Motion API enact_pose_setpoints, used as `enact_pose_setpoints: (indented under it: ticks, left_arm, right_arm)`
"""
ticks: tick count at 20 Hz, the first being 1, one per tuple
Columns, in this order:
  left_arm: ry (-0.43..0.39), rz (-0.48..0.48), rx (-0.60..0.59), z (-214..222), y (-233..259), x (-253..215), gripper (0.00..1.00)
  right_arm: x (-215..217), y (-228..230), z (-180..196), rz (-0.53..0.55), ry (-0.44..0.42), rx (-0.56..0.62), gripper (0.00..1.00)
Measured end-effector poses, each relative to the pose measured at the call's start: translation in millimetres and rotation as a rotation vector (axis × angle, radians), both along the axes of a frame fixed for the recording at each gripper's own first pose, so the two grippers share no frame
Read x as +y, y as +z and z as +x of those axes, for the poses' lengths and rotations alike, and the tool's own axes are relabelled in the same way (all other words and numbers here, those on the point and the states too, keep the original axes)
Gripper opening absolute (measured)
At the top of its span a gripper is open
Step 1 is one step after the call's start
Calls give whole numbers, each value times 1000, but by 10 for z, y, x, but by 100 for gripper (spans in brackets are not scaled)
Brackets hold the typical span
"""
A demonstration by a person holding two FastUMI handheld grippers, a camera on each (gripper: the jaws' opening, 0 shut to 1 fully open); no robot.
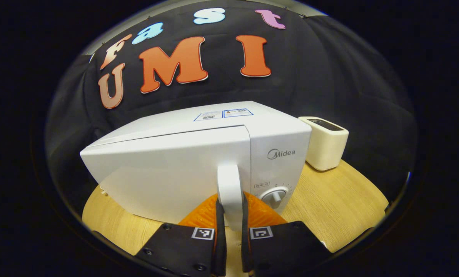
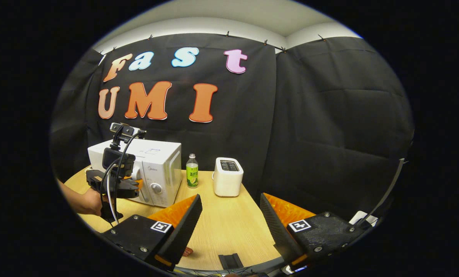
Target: Open the microwave oven with the left hand, put the food in, and close the microwave oven.
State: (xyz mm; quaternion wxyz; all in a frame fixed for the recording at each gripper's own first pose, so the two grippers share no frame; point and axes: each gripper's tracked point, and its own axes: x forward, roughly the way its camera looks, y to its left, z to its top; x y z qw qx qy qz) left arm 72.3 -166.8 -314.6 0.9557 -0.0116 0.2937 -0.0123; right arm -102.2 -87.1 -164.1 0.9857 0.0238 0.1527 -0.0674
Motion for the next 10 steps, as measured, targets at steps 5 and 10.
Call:
enact_pose_setpoints:
  ticks: [5, 10]
  left_arm:
    - [55, 14, 23, -77, 30, 12, 19]
    - [100, 76, -9, -692, 121, 131, 17]
  right_arm:
    - [69, -96, 77, 26, 83, 2, 95]
    - [53, -234, 153, 51, 150, 10, 95]
